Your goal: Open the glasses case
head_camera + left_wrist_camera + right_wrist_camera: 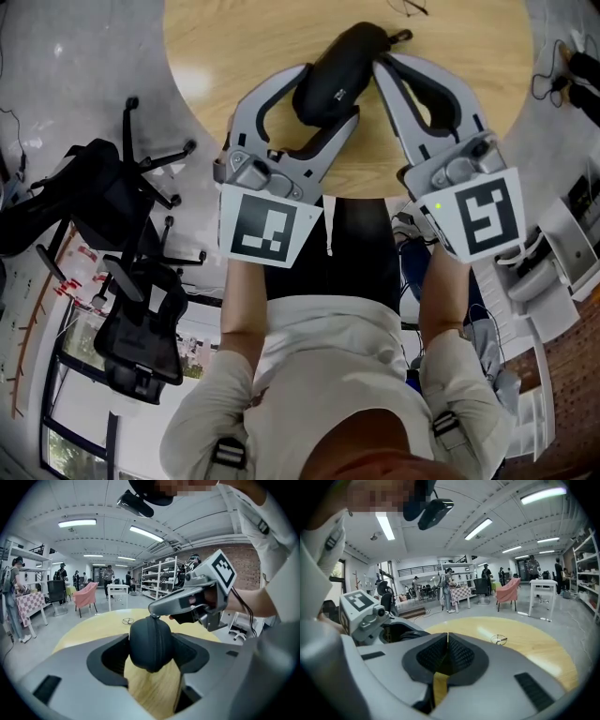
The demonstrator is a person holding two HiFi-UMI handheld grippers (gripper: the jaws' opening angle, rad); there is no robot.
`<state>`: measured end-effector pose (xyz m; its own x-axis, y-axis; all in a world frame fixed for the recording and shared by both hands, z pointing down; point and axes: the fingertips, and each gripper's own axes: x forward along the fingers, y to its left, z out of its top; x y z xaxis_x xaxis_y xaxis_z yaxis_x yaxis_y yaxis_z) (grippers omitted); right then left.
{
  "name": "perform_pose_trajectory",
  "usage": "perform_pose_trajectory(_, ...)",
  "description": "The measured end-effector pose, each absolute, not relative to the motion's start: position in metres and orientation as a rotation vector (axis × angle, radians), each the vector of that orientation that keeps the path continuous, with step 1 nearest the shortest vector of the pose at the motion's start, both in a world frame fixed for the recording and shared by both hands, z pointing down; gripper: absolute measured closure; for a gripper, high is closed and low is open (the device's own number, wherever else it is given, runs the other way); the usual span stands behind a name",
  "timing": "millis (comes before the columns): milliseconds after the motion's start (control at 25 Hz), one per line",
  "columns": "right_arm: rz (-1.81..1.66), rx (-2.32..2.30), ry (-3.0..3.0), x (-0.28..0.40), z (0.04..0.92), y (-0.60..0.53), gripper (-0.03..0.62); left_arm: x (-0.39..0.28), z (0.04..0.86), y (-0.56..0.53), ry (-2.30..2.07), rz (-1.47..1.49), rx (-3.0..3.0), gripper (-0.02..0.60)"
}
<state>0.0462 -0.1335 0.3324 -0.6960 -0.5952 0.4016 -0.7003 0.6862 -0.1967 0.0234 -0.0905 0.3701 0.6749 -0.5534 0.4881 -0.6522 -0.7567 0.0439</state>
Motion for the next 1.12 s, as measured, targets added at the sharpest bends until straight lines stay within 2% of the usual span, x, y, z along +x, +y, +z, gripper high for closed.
perform_pose_trajectory(160,0.451,0.920,-2.618,0.035,0.316,-0.108,0.570,0.025,0.369,-0.090,-0.983,0.686,2.672,0.291)
perform_pose_trajectory(200,0.451,0.889,-2.625,0.031,0.313,-0.103,0.556,0.025,0.369,-0.090,-0.984,0.687,2.671,0.291)
perform_pose_trajectory(280,0.437,0.829,-2.635,0.022,0.307,-0.094,0.473,0.024,0.370,-0.090,-0.987,0.689,2.670,0.291)
perform_pose_trajectory(360,0.403,0.787,-2.629,0.014,0.305,-0.088,0.446,0.023,0.369,-0.091,-0.992,0.690,2.670,0.291)
perform_pose_trajectory(1120,0.285,0.696,-2.535,0.006,0.318,-0.085,0.445,0.020,0.368,-0.088,-0.984,0.689,2.683,0.293)
